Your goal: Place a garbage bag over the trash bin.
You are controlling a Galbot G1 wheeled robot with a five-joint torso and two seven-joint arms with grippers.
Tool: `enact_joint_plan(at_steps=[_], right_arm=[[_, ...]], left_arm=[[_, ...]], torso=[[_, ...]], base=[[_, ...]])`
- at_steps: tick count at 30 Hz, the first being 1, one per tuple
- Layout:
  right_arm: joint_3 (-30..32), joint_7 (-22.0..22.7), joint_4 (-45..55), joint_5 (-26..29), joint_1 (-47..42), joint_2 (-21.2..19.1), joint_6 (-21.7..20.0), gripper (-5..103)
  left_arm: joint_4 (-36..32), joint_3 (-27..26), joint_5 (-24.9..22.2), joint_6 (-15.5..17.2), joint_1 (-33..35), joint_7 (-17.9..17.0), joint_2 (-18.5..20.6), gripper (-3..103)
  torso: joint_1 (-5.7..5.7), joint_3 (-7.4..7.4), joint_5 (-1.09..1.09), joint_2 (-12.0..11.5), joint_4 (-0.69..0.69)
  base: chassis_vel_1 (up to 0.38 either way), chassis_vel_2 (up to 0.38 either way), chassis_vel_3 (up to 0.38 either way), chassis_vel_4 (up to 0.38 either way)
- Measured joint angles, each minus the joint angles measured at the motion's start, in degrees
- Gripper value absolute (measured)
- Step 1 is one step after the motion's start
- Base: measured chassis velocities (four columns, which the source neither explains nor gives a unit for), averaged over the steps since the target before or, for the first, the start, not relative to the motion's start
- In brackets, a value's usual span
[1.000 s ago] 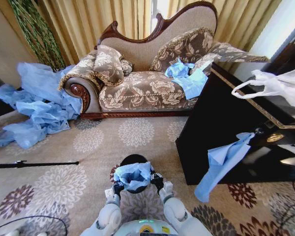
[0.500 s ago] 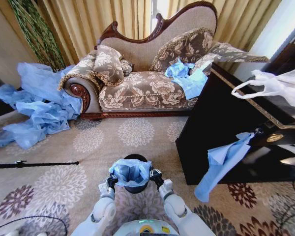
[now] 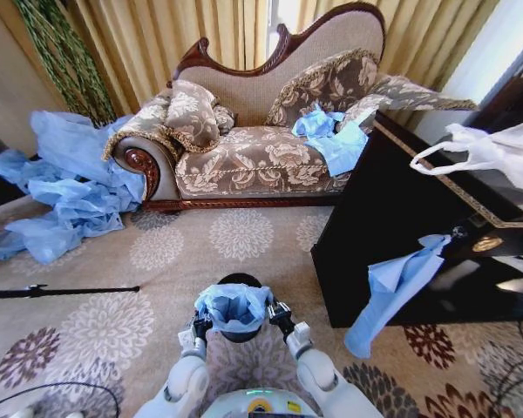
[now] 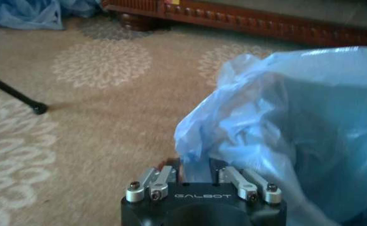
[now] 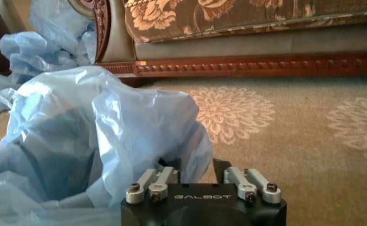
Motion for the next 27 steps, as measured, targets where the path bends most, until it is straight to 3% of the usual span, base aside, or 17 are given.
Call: enact_joint_plan(at_steps=[4, 5, 7, 8, 12, 14, 18, 27], right_arm=[[0.1, 0.39, 1.06, -0.54, -0.95, -0.55, 0.11, 44], [0.15, 0.82, 1.65, -0.83, -1.38, -0.74, 0.29, 50], [0.21, 1.52, 2.59, -1.13, -2.01, -0.91, 0.58, 60], [0.21, 1.52, 2.59, -1.13, -2.01, -0.91, 0.58, 60], [0.64, 2.04, 4.23, -2.09, -3.34, -1.36, 1.23, 77], [0.77, 2.05, 4.41, -2.19, -3.53, -1.47, 1.3, 82], [2.4, 1.64, 4.95, -2.58, -4.98, -2.43, 2.01, 97], [3.92, 2.46, 6.81, -2.76, -6.01, -3.21, 2.66, 100]], left_arm=[[-1.55, -0.73, 0.97, -0.75, 2.44, -0.01, 0.16, 42], [-2.55, -0.99, 1.69, -1.22, 3.82, -0.05, 0.31, 53], [-4.05, -1.2, 2.46, -1.76, 5.39, -0.09, 0.48, 58], [-4.05, -1.2, 2.46, -1.76, 5.39, -0.09, 0.48, 58], [-5.66, -1.41, 3.59, -2.85, 6.84, -0.28, 0.71, 80], [-5.74, -1.45, 3.82, -3.07, 6.97, -0.31, 0.76, 80], [-6.99, -1.85, 4.18, -3.3, 8.0, -0.36, 1.15, 98], [-8.79, -2.12, 4.65, -3.3, 8.41, -0.81, 2.24, 100]], torso=[[0.0, 0.0, 0.01, 0.0, 0.01], [-0.01, 0.0, 0.01, 0.0, 0.01], [-0.01, 0.0, 0.01, 0.0, 0.02], [-0.01, 0.0, 0.01, 0.0, 0.02], [-0.01, 0.0, 0.01, 0.0, 0.01], [-0.01, 0.0, 0.01, 0.0, 0.01], [-0.01, 0.0, 0.01, 0.0, 0.01], [0.0, 0.0, 0.01, 0.0, 0.02]], base=[[0.0, 0.0, 0.0, 0.0], [0.0, 0.0, 0.0, 0.0], [0.0, 0.0, 0.0, 0.0], [0.0, 0.0, 0.0, 0.0], [0.0, 0.0, 0.0, 0.0], [0.0, 0.0, 0.0, 0.0], [0.0, 0.0, 0.0, 0.0], [0.0, 0.0, 0.0, 0.0]])
